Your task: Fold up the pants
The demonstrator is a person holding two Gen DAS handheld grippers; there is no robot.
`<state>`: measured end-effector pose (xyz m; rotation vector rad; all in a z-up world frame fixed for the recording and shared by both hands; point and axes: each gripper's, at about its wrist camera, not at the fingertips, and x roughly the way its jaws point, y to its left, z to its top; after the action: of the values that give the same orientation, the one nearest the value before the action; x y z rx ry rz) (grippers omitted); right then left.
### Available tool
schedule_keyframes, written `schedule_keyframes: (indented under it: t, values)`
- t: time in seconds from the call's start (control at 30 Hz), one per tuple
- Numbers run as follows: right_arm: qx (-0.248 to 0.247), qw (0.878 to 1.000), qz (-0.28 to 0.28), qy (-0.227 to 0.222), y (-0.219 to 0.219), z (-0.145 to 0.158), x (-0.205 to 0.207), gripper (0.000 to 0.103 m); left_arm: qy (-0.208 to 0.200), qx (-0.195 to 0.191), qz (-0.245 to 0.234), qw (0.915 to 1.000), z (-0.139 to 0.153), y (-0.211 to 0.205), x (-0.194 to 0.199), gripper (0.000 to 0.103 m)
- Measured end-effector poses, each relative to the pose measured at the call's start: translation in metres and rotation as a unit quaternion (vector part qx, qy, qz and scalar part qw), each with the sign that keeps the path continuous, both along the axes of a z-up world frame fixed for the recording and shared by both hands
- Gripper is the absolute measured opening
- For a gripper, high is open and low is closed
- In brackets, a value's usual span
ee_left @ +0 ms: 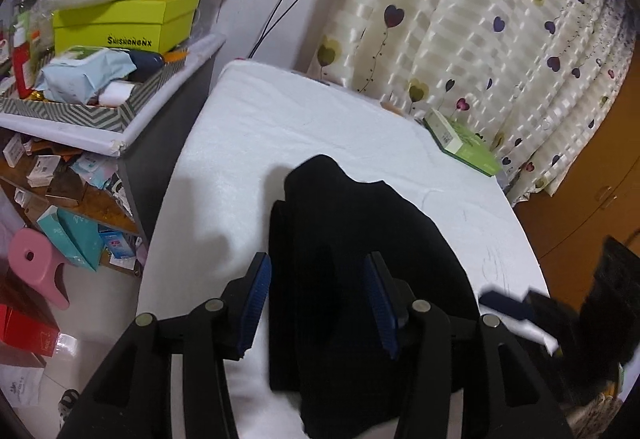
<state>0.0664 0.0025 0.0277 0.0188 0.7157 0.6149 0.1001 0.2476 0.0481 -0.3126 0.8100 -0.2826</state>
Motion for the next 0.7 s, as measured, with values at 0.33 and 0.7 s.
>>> schedule_keyframes:
  t: [0.33, 0.7]
  values:
    - [-0.071, 0.997, 0.005, 0.009, 0.016, -0.032, 0.003, 0.038, 0.051, 0.01, 0.01, 0.9986, -0.037, -0.012, -0.008, 0.051]
    - [-0.069, 0.997, 0.019, -0.003, 0.003, -0.039, -0.022, 0.038, 0.063, -0.001, 0.02, 0.9978, -0.047, -0.009, -0.011, 0.051]
